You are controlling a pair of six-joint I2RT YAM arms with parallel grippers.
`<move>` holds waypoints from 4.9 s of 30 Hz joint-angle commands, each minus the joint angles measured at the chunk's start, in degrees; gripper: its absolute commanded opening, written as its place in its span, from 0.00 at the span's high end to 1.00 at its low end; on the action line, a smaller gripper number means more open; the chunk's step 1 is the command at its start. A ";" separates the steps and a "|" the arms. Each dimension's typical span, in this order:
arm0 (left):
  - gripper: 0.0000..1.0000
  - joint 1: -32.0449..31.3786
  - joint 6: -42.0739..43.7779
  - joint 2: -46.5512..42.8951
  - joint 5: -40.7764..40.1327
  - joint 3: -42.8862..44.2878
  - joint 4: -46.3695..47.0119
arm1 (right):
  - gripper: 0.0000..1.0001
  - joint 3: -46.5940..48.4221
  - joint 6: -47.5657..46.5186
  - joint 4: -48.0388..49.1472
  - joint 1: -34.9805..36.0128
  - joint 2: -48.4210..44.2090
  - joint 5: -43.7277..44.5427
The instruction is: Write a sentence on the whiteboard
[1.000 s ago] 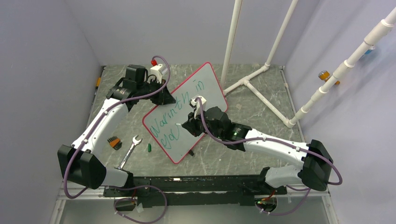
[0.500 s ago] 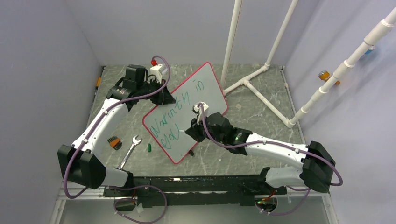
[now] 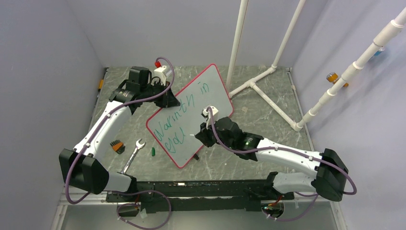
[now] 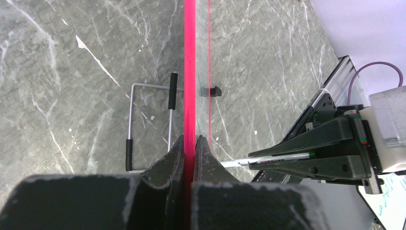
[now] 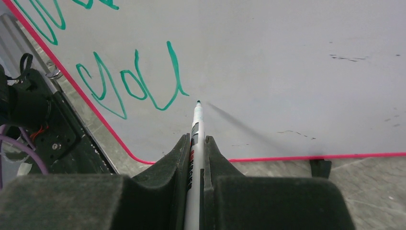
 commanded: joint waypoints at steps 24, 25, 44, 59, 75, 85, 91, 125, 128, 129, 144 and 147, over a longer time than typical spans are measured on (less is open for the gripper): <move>1.00 -0.79 7.17 0.25 -7.14 -1.24 -0.10 | 1.00 10.69 -4.40 -1.56 -1.18 1.69 0.32; 1.00 -0.79 7.16 0.26 -7.07 -1.19 -0.07 | 1.00 10.78 -4.40 -1.56 -1.34 1.97 0.19; 1.00 -0.79 7.26 0.49 -7.23 -1.09 -0.18 | 1.00 10.28 -3.93 1.27 -2.72 3.78 -1.65; 1.00 -0.79 7.17 0.66 -7.04 -1.07 -0.19 | 1.00 4.16 -2.45 1.49 -2.95 2.91 -1.09; 1.00 -0.79 7.07 0.55 -6.75 -1.13 -0.01 | 1.00 3.09 0.16 1.94 -2.98 1.83 -1.24; 1.00 -0.87 6.90 0.72 -6.43 -1.03 -0.09 | 1.00 9.67 -2.06 0.39 -3.09 5.36 0.03; 1.00 -0.87 6.99 0.44 -6.36 -1.15 -0.05 | 1.00 12.63 -2.47 -2.18 -3.73 6.87 2.06; 1.00 -0.99 8.48 1.37 -5.54 -0.81 -1.28 | 1.00 9.03 -3.41 -7.86 -6.23 -6.92 1.24; 1.00 -1.48 8.86 1.94 -4.66 -0.71 -1.43 | 1.00 7.13 -3.63 -7.64 -7.44 -8.45 0.25; 1.00 -1.70 8.84 2.11 -4.37 -0.67 -1.48 | 1.00 6.59 -3.69 -7.55 -7.85 -8.99 -0.11; 1.00 -6.41 12.97 5.42 -4.09 0.30 -4.04 | 1.00 -0.80 -5.65 -6.99 -10.71 -17.36 -3.08; 1.00 -6.83 12.97 5.52 -4.28 0.26 -3.97 | 1.00 -2.01 -5.81 -6.64 -10.80 -18.41 -3.03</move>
